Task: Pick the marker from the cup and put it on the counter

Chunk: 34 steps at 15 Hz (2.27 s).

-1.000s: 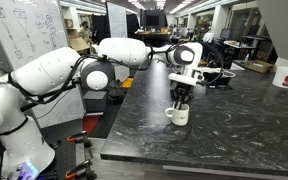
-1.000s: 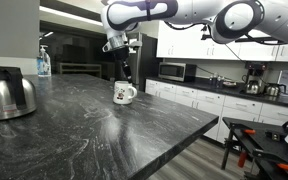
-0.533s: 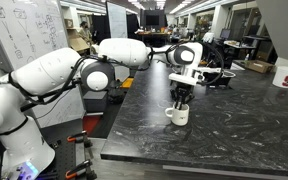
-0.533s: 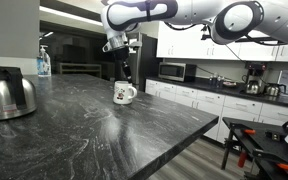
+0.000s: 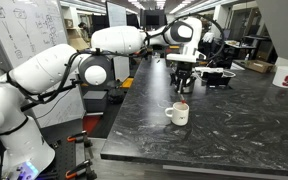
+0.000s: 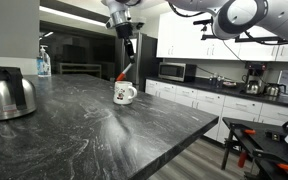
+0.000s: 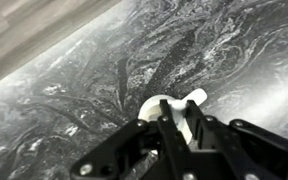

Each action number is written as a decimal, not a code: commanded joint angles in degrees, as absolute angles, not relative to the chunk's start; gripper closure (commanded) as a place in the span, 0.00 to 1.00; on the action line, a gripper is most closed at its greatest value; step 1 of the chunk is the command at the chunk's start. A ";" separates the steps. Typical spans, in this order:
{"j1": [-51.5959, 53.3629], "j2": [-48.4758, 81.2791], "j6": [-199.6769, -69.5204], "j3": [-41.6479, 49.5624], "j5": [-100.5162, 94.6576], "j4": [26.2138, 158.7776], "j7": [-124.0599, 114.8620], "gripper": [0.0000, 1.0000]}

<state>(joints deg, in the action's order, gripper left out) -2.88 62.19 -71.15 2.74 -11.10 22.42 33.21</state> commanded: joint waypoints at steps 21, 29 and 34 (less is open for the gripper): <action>2.53 63.67 -78.87 -4.20 -2.46 19.70 34.10 0.94; 1.79 67.64 -76.66 -4.87 -1.85 20.01 37.59 0.94; 1.78 68.01 -73.66 -5.00 -1.94 19.89 37.91 0.38</action>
<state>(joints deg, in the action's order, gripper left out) 2.02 67.60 -76.09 -4.77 -2.78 21.53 36.46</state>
